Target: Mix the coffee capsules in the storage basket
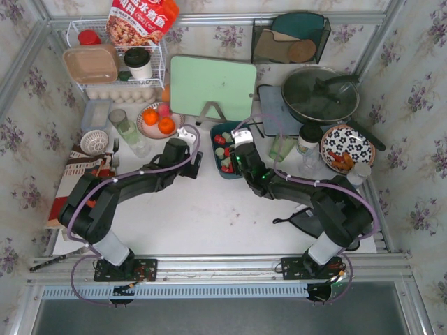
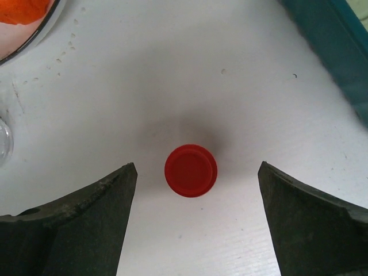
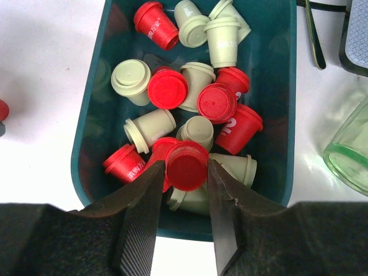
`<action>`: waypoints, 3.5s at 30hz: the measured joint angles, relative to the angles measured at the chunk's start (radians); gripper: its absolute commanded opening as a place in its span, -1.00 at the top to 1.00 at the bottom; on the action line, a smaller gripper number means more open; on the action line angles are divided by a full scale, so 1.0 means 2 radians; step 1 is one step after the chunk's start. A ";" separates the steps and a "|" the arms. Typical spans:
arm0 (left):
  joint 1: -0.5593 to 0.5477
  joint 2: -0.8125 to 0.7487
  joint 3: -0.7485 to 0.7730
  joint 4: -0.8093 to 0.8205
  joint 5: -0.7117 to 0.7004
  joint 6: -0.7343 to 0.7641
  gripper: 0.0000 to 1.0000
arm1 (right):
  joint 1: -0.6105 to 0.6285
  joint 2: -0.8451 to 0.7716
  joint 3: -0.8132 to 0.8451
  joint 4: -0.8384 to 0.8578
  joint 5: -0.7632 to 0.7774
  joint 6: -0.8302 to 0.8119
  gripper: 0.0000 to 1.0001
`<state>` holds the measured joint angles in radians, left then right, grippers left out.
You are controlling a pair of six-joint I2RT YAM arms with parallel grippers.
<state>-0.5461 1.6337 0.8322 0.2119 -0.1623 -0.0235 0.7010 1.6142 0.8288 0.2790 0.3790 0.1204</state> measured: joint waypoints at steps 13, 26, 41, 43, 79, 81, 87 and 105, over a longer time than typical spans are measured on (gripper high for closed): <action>0.021 0.043 0.033 -0.041 0.027 -0.016 -0.38 | 0.000 -0.020 -0.007 -0.018 -0.011 -0.008 -0.13; 0.022 0.036 0.027 -0.040 0.043 -0.021 0.31 | 0.000 -0.053 -0.007 -0.027 -0.026 0.003 -0.24; 0.022 -0.118 -0.122 0.140 0.195 -0.026 0.29 | 0.000 -0.124 -0.031 -0.039 -0.107 0.013 -0.42; 0.022 -0.134 -0.126 0.169 0.220 -0.030 0.28 | 0.000 -0.133 -0.052 -0.025 -0.140 0.001 -0.41; -0.042 -0.166 -0.212 0.336 0.341 0.093 0.25 | -0.001 -0.093 -0.033 0.016 -0.358 0.173 -0.73; -0.043 -0.167 -0.212 0.336 0.341 0.093 0.25 | -0.001 -0.091 -0.035 0.025 -0.361 0.177 -0.68; -0.044 -0.169 -0.213 0.325 0.339 0.093 0.25 | -0.001 -0.081 -0.045 0.047 -0.373 0.200 -0.51; -0.044 -0.176 -0.200 0.295 0.307 0.093 -0.50 | -0.001 -0.080 -0.040 0.041 -0.381 0.213 0.11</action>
<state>-0.6350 1.2812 0.4316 0.8024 0.4507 0.1619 0.6994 1.4544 0.7494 0.3618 -0.3840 0.5465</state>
